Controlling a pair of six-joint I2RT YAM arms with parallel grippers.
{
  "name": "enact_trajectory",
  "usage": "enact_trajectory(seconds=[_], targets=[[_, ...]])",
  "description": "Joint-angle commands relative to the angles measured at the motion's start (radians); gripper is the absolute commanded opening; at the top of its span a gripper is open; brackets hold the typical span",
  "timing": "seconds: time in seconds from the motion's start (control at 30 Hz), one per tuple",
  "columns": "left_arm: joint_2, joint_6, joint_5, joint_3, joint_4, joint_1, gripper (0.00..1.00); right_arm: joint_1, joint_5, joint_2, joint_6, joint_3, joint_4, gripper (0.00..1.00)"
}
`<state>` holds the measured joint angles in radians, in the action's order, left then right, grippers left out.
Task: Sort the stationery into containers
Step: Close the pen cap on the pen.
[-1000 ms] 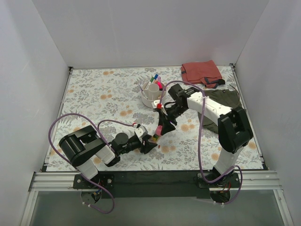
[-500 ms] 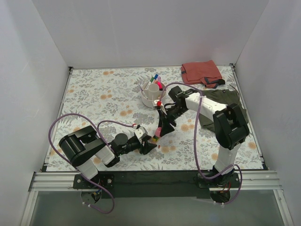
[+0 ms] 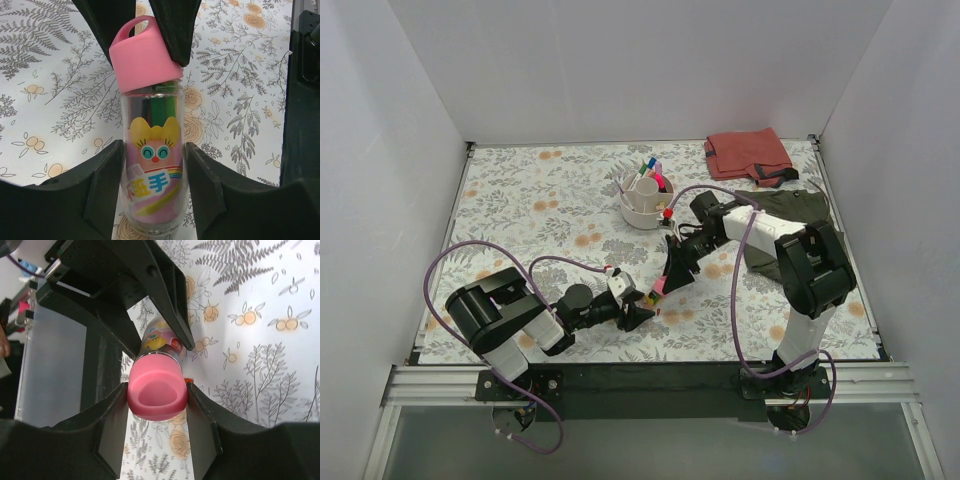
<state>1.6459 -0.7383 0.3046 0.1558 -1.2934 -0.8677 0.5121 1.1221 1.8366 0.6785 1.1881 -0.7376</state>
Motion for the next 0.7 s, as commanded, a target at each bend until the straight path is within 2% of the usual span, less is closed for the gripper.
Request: enact_trajectory(seconds=[0.0,0.07,0.13,0.27,0.37,0.5,0.67], targets=[[-0.008,0.031,-0.088,0.021,-0.098,0.015,0.0,0.031,-0.057,-0.091,-0.282,-0.094,0.104,0.01],[-0.005,0.025,-0.093,0.024,-0.096,0.015,0.0,0.037,-0.125,-0.109,-0.385,-0.111,0.154,0.01],[-0.001,0.022,-0.088,0.025,-0.098,0.013,0.0,0.046,-0.235,-0.111,-0.437,-0.12,0.188,0.01],[0.002,0.022,-0.09,0.028,-0.103,0.013,0.0,0.066,-0.35,-0.114,-0.542,-0.145,0.225,0.01],[0.002,0.027,-0.094,0.028,-0.103,0.015,0.0,0.071,-0.3,-0.112,-0.623,-0.189,0.26,0.01],[0.006,0.027,-0.087,0.033,-0.093,0.013,0.0,0.069,-0.144,-0.108,-0.74,-0.229,0.328,0.01],[0.015,0.034,-0.078,0.031,-0.09,0.013,0.0,0.068,0.043,-0.109,-0.784,-0.208,0.398,0.01]])
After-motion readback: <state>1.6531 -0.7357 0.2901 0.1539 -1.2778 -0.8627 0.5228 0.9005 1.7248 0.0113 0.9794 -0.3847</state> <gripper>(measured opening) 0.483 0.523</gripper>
